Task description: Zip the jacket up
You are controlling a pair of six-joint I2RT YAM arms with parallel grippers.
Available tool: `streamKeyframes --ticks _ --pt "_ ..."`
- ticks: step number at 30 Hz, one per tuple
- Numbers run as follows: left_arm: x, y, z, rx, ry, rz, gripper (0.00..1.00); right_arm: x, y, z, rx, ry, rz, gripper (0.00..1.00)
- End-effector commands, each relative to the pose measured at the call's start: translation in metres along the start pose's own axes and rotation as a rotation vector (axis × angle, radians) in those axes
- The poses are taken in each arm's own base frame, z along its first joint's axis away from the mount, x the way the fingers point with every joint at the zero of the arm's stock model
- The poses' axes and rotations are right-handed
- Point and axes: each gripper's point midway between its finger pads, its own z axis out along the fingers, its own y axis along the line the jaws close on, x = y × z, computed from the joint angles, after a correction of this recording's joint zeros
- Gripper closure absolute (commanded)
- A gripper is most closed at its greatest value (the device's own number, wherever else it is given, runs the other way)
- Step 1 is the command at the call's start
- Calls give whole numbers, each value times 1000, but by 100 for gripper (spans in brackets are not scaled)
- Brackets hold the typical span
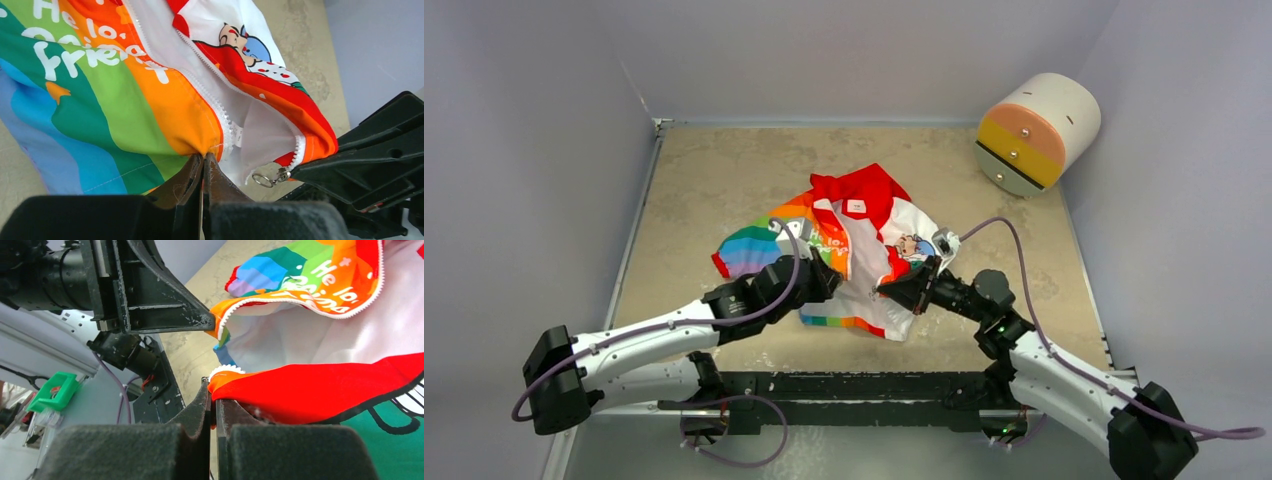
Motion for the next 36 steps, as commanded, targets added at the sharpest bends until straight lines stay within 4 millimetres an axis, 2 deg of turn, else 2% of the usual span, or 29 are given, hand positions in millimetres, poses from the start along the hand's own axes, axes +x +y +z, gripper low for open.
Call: streamKeyframes --ticks 1,9,20,36 --pt "-23 -36 -5 182 -93 -100 100 -23 25 4 -138 -92 -104 100" --pt "-19 -46 -14 299 -106 -115 100 -35 31 8 -189 -160 -159 100" --pt "-15 -52 -22 395 -114 -136 100 -33 30 19 -214 -147 -128 100" --pt "-15 -56 -23 416 -111 -122 100 -32 31 22 -222 -137 -118 100"
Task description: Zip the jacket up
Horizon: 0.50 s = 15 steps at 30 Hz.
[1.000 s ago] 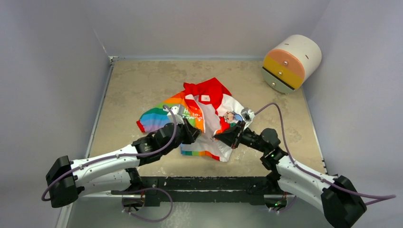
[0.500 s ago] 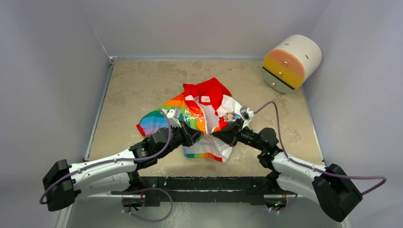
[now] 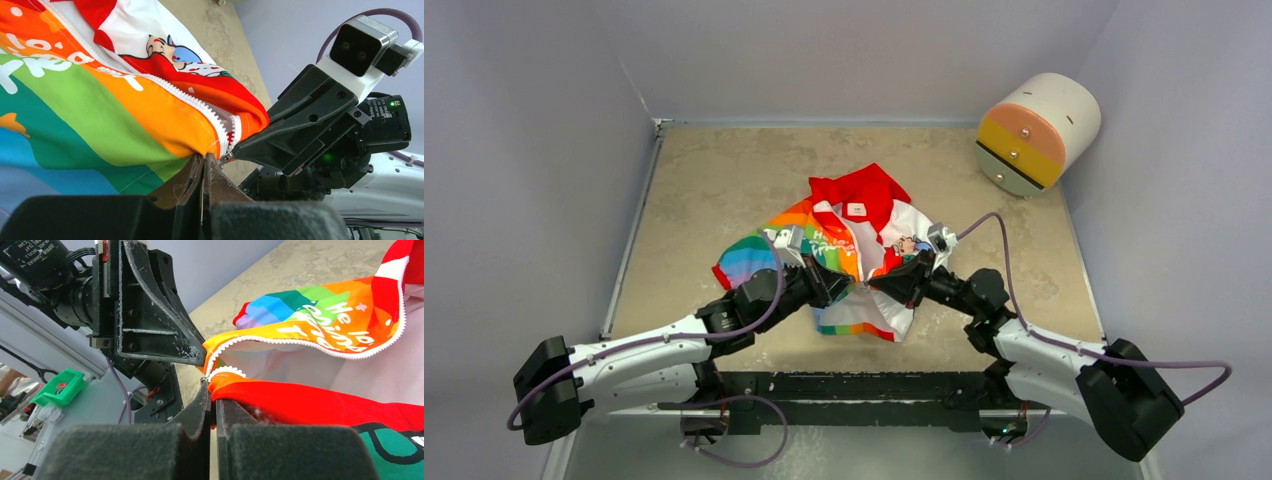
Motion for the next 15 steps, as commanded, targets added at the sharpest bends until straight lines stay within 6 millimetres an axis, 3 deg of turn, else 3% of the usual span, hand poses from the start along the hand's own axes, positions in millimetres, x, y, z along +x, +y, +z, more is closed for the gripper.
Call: streamKeyframes --ticks 1,15 --pt "-12 -20 -2 83 -38 -10 100 -22 19 6 -74 -61 -53 100" --pt "-6 -20 -1 98 -16 -4 100 -27 21 7 -78 -83 -47 100"
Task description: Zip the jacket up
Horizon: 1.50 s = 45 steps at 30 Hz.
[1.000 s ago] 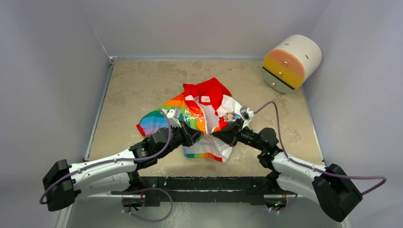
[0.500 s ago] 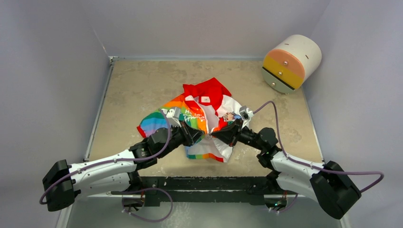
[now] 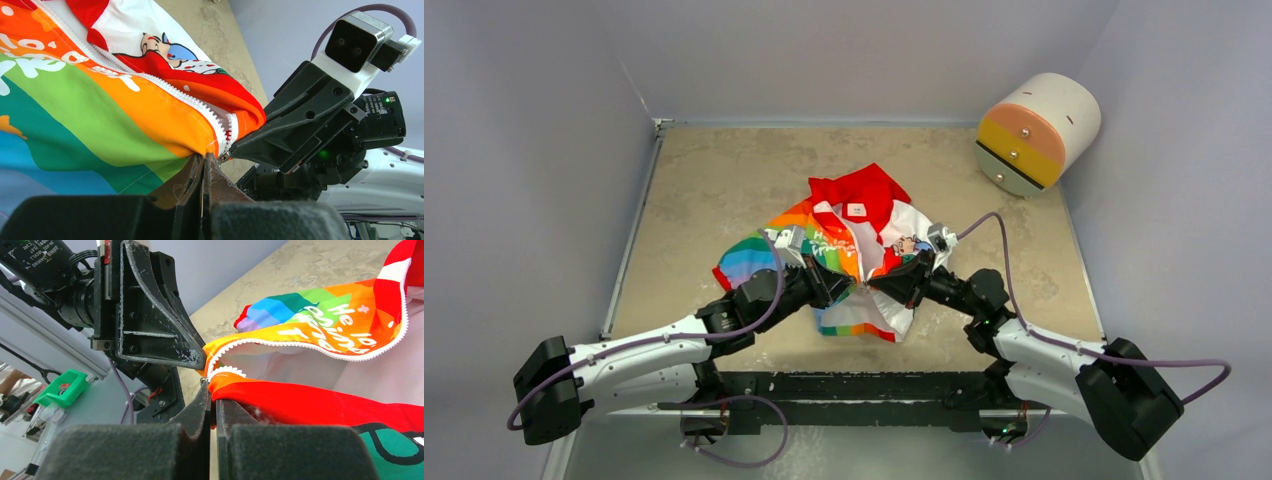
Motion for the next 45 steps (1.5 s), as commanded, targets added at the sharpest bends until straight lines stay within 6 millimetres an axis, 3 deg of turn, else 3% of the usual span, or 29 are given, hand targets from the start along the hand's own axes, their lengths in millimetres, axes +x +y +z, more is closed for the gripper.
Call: streamKeyframes --ticks 1,26,36,45 --pt "-6 -17 0 83 -22 -3 100 -28 19 6 -68 -82 -52 100" --pt "13 -18 4 105 75 98 100 -32 13 12 -19 -69 -34 100" --pt "10 -12 0 64 97 185 100 -23 11 14 -8 32 -57 100" --pt "15 -13 -2 73 142 244 100 -6 9 5 25 134 -58 100"
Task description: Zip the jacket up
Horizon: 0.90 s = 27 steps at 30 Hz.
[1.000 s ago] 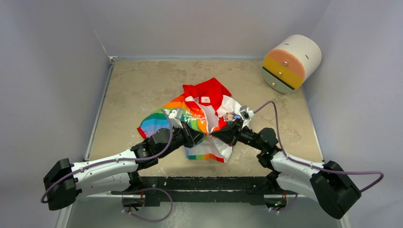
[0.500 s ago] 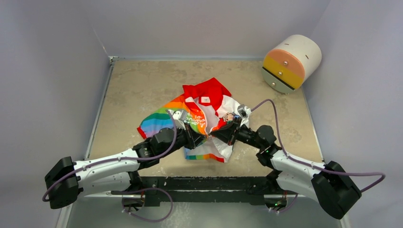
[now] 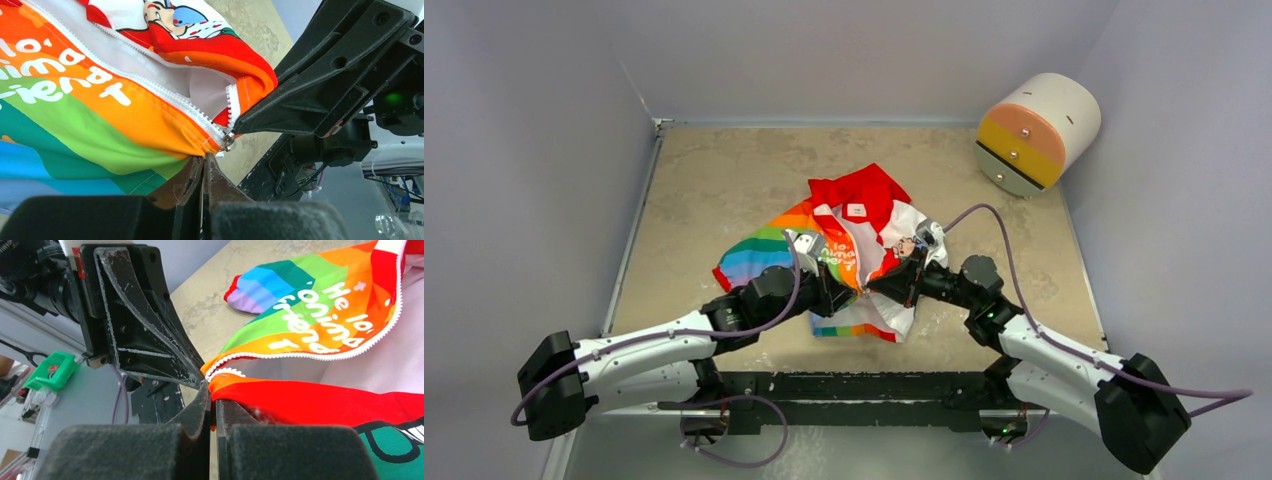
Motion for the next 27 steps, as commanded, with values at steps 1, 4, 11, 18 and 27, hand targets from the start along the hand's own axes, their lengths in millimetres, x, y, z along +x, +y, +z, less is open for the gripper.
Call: streamKeyframes --ticks 1,4,11,18,27 --pt "-16 -23 -4 76 -8 53 100 -12 14 0 -38 14 -66 100" --pt "-14 -26 -4 92 6 70 100 -12 14 -2 -28 18 -65 100" --pt "-9 -28 -3 105 40 102 100 -19 14 -2 0 -9 -31 100" --pt "3 -24 0 91 79 130 100 -27 19 -1 -9 -40 7 100" --pt "14 -35 -2 152 119 156 100 -22 6 -1 55 -24 37 100"
